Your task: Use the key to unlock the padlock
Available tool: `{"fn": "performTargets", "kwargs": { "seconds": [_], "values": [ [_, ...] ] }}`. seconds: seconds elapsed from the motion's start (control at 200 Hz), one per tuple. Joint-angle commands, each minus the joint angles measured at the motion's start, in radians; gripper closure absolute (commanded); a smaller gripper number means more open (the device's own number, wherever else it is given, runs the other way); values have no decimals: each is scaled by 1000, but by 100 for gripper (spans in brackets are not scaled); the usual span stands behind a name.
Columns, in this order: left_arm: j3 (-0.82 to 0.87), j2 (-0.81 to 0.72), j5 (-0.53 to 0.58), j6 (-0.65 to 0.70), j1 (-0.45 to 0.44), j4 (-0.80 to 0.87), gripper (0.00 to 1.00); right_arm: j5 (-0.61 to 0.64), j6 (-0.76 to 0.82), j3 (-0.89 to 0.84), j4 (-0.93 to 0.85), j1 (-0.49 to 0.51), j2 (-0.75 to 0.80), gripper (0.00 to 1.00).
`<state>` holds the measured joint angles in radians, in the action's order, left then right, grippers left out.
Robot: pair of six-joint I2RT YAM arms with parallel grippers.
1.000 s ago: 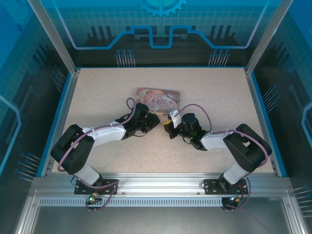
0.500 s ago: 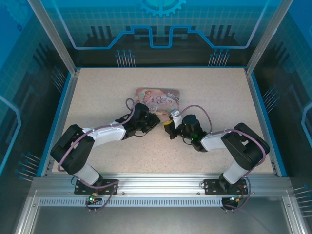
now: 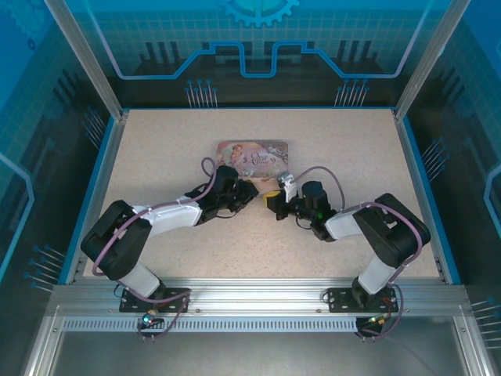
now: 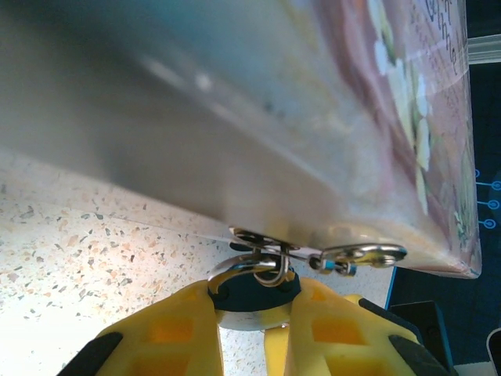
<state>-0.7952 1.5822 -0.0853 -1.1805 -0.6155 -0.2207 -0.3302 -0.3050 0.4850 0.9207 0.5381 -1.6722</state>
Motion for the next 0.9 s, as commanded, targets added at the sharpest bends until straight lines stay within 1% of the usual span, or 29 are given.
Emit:
{"fn": "performTargets", "kwargs": {
  "seconds": [0.0, 0.375, 0.5, 0.655, 0.895],
  "values": [
    [3, -35, -104, -33, -22, -69, 96, -55, -25, 9, 87, -8, -15, 100],
    [1, -17, -87, -44, -22, -78, 96, -68, -17, -6, 100, 11, -6, 100],
    [-1, -15, -81, -47, -21, -85, 96, -55, -11, -14, 86, 17, -1, 100],
    [-11, -18, -89, -43, -20, -79, 96, -39, -15, -23, 100, 18, -34, 100],
    [-9, -28, -93, -29, -20, -64, 96, -79, -55, 14, 107, -4, -72, 100]
  ]
}}
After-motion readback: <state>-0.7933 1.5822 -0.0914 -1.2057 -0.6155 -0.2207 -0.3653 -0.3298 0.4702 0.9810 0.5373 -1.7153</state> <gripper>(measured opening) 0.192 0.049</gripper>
